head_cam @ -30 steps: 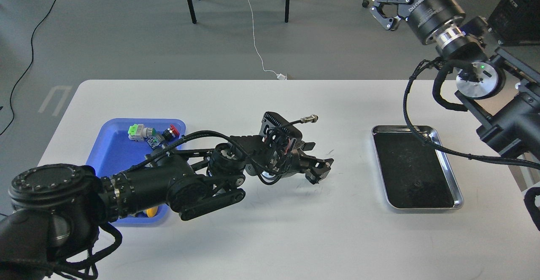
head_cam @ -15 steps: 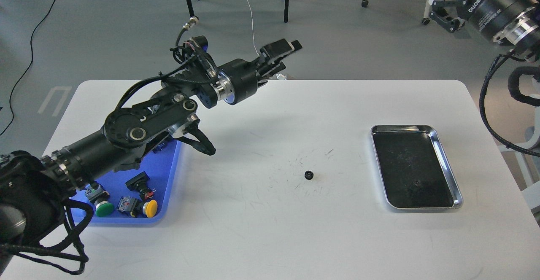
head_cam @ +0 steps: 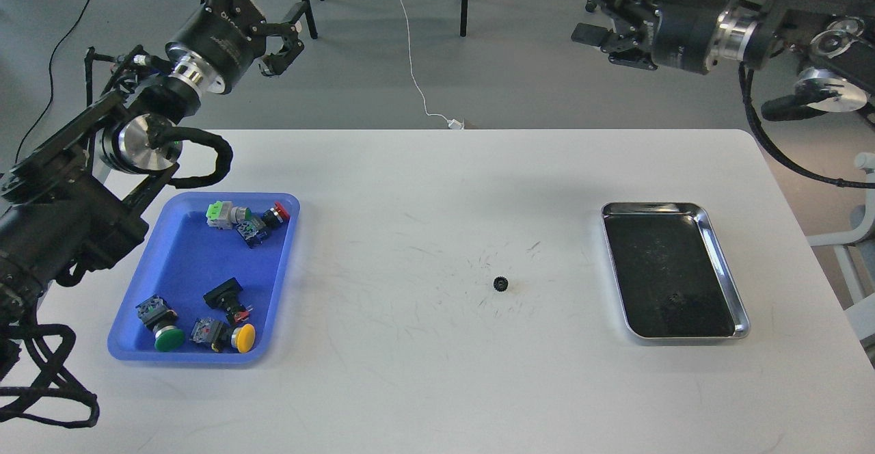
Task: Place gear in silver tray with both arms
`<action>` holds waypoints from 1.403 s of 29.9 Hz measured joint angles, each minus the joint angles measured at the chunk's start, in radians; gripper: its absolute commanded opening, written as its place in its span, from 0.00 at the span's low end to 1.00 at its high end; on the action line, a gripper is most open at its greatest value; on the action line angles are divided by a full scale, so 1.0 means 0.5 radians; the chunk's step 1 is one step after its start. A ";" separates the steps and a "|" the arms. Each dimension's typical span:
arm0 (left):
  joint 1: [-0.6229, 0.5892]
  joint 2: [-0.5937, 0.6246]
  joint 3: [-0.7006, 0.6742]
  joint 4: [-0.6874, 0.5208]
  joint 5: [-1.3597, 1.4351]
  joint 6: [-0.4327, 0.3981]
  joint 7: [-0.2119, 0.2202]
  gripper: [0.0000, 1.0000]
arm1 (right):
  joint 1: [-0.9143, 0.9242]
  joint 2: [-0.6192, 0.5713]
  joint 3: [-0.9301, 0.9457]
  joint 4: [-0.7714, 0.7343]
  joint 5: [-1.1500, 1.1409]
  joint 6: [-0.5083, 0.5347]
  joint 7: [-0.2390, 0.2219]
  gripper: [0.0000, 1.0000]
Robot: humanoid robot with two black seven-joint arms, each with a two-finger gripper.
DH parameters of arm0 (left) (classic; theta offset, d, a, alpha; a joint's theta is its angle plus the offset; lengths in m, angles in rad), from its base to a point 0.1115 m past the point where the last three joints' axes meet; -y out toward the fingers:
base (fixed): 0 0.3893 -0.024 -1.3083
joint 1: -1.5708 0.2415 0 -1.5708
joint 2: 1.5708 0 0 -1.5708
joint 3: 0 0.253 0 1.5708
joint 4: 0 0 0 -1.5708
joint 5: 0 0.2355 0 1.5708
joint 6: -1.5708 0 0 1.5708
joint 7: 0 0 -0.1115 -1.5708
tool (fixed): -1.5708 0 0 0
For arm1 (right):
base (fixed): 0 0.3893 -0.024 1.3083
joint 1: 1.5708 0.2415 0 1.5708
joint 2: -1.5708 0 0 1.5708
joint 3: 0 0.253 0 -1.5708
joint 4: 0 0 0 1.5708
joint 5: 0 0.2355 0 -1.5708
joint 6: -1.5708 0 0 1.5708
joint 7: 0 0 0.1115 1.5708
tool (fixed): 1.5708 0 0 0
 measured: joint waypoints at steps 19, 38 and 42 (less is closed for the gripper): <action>0.306 0.118 -0.441 -0.228 -0.077 0.014 0.005 0.98 | 0.258 0.599 -0.995 0.123 -1.233 -0.018 0.337 0.84; 0.306 0.123 -0.435 -0.251 -0.078 0.003 0.005 0.98 | 0.020 0.890 -1.339 -0.114 -1.527 -0.275 0.386 0.69; 0.306 0.123 -0.417 -0.251 -0.074 0.000 0.005 0.98 | -0.050 0.982 -1.341 -0.205 -1.527 -0.342 0.386 0.65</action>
